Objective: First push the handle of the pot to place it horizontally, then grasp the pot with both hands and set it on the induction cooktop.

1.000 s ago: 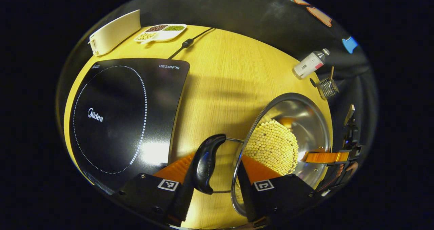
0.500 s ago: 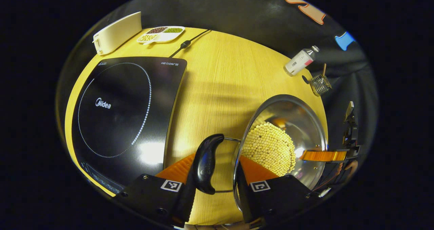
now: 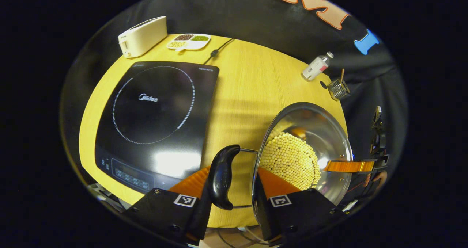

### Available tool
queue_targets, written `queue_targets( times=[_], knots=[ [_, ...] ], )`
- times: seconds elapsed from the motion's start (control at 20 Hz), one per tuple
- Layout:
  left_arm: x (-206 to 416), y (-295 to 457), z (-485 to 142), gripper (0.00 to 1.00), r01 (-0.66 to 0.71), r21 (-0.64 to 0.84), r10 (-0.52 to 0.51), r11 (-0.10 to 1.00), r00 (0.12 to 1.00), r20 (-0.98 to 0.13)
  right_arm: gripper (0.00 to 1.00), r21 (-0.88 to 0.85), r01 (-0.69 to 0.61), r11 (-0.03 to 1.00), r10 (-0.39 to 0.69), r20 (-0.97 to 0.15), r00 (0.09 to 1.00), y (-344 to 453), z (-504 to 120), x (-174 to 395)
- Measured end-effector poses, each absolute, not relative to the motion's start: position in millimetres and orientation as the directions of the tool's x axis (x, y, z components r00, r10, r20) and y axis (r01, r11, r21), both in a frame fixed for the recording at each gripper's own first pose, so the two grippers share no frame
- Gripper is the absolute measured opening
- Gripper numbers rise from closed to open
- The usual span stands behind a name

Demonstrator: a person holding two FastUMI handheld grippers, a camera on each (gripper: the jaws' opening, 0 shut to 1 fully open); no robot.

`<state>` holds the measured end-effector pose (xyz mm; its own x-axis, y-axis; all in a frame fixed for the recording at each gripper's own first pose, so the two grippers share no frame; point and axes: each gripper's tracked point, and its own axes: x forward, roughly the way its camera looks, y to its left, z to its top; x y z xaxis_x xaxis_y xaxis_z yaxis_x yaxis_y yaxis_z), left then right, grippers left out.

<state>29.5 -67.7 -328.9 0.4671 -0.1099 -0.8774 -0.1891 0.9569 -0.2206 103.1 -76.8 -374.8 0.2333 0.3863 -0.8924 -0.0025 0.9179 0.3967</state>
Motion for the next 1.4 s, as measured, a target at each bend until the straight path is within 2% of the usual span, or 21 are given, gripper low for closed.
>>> queue_targets(
  times=[0.45, 0.5, 0.7, 1.1, 1.4],
  knots=[
    [-0.2, 21.7, -295.3, 0.59, -0.185, -0.251, -0.132, 0.95, 0.493, -0.86, 0.55, 0.395, -0.011, 0.919, 0.381, -0.878, 0.289, 12.6, -353.2, 67.7],
    [0.0, 35.4, -292.4, 0.61, -0.17, -0.249, -0.135, 0.953, 0.496, -0.858, 0.5, 0.394, -0.002, 0.919, 0.378, -0.879, 0.292, 25.3, -352.1, 63.1],
    [5.7, 93.9, -291.4, 0.6, -0.121, -0.24, -0.148, 0.963, 0.506, -0.85, 0.5, 0.383, 0.023, 0.923, 0.36, -0.884, 0.298, 79.2, -352.0, 52.2],
    [25.4, 187.7, -301.8, 0.59, -0.136, -0.238, -0.13, 0.962, 0.537, -0.833, 0.5, 0.359, -0.002, 0.933, 0.342, -0.887, 0.31, 171.5, -364.6, 73.5],
    [59.8, 235.8, -299.7, 0.58, -0.121, -0.208, -0.096, 0.971, 0.599, -0.795, 0.5, 0.356, -0.026, 0.934, 0.34, -0.864, 0.372, 223.4, -370.0, 110.0]
  ],
)
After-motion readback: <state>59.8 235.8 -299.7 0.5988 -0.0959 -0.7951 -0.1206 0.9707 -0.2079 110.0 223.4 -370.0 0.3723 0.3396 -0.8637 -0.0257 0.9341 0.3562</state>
